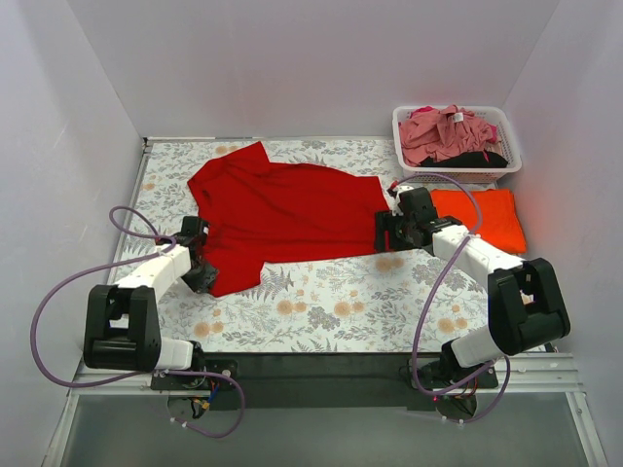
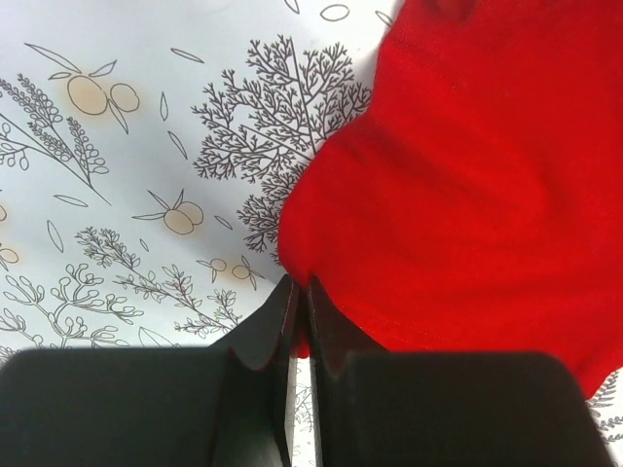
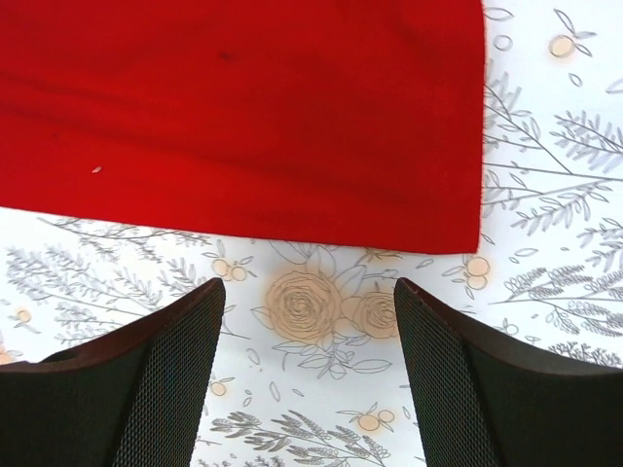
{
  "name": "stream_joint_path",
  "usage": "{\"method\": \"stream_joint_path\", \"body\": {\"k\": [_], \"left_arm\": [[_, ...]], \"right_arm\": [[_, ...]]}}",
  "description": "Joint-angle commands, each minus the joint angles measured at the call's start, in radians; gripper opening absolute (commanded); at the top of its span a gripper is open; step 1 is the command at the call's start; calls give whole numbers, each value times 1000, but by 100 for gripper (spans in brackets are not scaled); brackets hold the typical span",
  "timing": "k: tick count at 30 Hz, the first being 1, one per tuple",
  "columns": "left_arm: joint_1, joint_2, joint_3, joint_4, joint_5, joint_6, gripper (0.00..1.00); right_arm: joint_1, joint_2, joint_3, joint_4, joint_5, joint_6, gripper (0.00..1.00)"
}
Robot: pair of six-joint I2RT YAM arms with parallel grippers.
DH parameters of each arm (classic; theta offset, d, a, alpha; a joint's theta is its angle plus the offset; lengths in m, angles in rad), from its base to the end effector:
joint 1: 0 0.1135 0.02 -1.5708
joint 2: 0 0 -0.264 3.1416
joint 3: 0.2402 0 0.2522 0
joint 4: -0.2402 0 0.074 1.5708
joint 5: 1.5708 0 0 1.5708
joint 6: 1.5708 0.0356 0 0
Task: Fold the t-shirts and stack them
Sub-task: Flatten the tshirt out
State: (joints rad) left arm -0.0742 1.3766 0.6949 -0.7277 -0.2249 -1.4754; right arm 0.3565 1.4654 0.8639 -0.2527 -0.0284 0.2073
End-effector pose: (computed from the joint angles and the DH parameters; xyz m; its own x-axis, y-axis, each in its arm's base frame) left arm 0.2145 -0.0080 0.1575 -0.1301 -0.9634 -0.2344 -0.9763 0.1657 -0.1390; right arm 0.2809 0.1057 0.2043 -0.7669 -0.0661 -0.6384 -0.2130 0.9645 0.1561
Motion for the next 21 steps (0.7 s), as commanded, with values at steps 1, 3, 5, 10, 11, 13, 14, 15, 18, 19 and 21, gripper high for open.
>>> {"method": "stream_joint_path", "body": {"k": [1, 3, 5, 10, 11, 13, 14, 15, 18, 19, 21], "left_arm": [[-3, 12, -55, 45, -4, -5, 0], [-3, -39, -49, 45, -11, -3, 0], [-3, -73, -46, 47, -21, 6, 0], [-3, -197, -25, 51, -43, 41, 0], [-3, -211, -21, 45, -51, 43, 0], [-3, -244, -15, 40, -63, 41, 0], [-3, -275, -15, 40, -64, 40, 0], [-3, -292, -12, 40, -60, 40, 0], [-3, -329, -21, 50, -37, 43, 0], [-3, -335, -26, 53, -36, 43, 0], [-3, -355, -49, 66, -34, 49, 0]], "right_arm": [[-2, 1, -26, 21, 96, 14, 77], [-30, -2, -28, 21, 110, 30, 77], [-48, -7, -28, 21, 133, 46, 77], [-77, 16, 1, 17, 196, 67, 74], [-79, 22, 15, 16, 199, 72, 72], [-85, 47, 29, 15, 203, 83, 70], [-88, 56, 41, 15, 202, 86, 68], [-88, 78, 46, 15, 200, 98, 68], [-88, 124, 61, 12, 193, 119, 67], [-88, 134, 63, 13, 194, 142, 67], [-90, 159, 64, 15, 197, 167, 67]]}}
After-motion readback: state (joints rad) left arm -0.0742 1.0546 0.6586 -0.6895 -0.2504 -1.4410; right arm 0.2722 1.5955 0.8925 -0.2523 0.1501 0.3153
